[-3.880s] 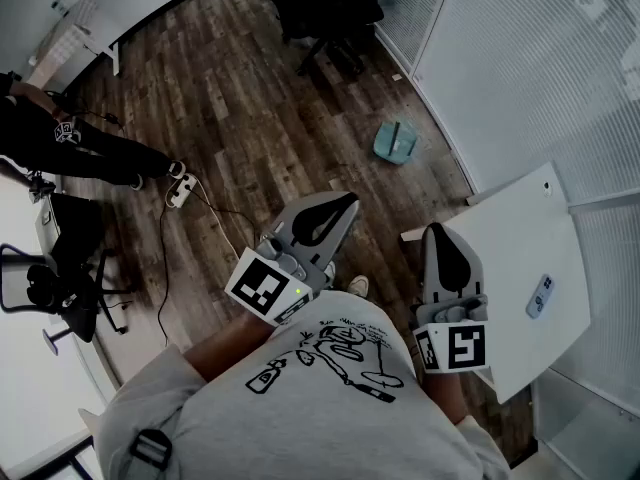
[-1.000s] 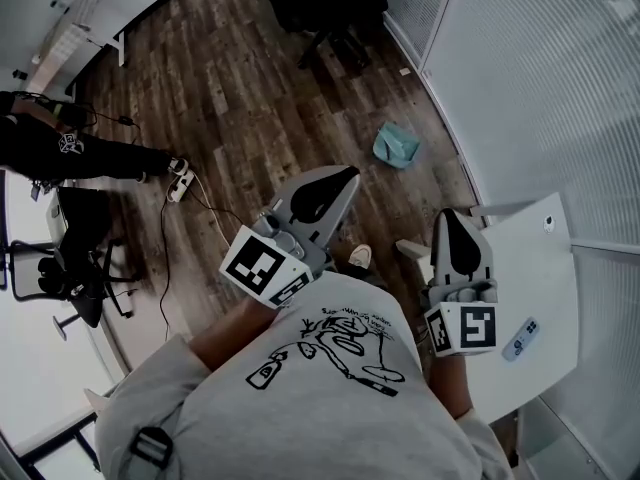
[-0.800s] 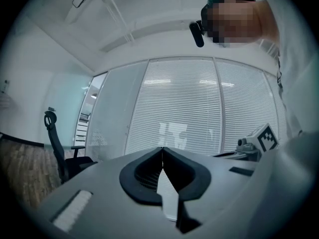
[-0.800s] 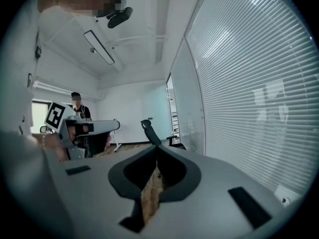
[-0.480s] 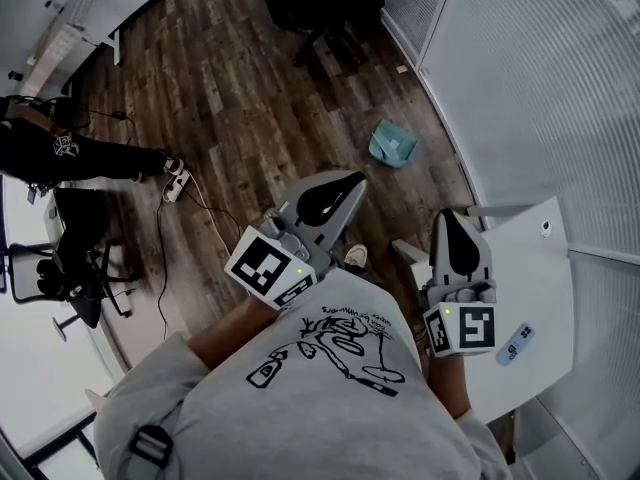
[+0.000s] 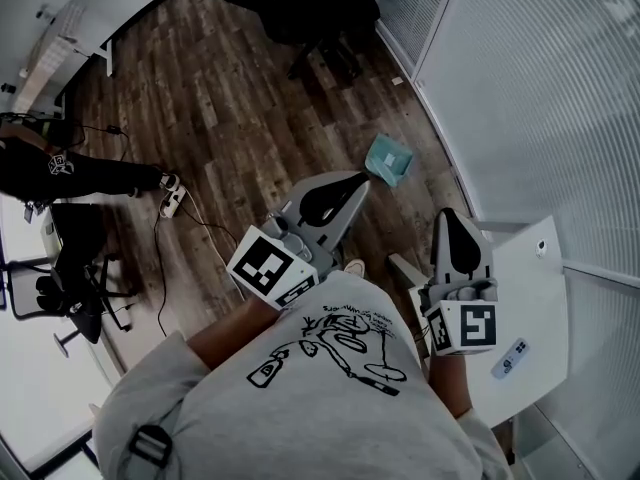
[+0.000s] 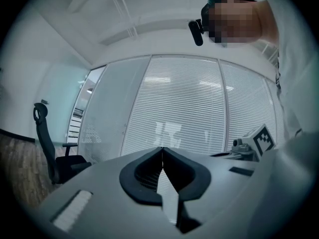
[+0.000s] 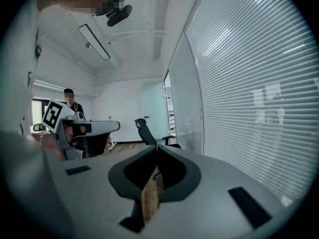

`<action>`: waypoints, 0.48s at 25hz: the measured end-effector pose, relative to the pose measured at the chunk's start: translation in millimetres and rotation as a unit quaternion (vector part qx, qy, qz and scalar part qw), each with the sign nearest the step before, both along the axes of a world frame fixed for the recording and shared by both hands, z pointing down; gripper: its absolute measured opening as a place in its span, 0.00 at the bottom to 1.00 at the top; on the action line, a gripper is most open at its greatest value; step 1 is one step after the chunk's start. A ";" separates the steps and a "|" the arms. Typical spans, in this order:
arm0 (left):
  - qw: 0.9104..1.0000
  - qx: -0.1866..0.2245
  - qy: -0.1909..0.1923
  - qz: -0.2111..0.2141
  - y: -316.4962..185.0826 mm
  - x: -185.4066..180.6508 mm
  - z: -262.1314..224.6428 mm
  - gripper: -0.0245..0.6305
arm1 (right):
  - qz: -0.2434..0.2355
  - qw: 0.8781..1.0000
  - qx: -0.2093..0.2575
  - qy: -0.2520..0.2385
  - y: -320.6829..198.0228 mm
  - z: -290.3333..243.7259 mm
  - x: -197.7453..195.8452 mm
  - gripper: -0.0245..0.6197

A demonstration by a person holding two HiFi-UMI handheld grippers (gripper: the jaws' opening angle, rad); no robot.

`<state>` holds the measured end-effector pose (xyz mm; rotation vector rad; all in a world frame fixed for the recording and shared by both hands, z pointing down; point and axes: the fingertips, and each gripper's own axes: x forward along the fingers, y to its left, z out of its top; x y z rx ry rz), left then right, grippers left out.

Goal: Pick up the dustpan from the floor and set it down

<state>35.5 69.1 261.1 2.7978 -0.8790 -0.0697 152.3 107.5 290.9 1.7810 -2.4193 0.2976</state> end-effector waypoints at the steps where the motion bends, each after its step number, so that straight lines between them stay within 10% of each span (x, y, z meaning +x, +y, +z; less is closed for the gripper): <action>1: 1.000 -0.002 0.000 0.000 -8.1 -2.7 1.5 0.04 | -0.001 1.000 0.000 0.000 -8.6 -0.2 -3.2 0.05; 12: 1.000 -0.007 0.006 -0.003 -92.5 -45.1 3.6 0.04 | -0.017 1.000 0.000 0.011 -94.9 -6.8 -52.0 0.05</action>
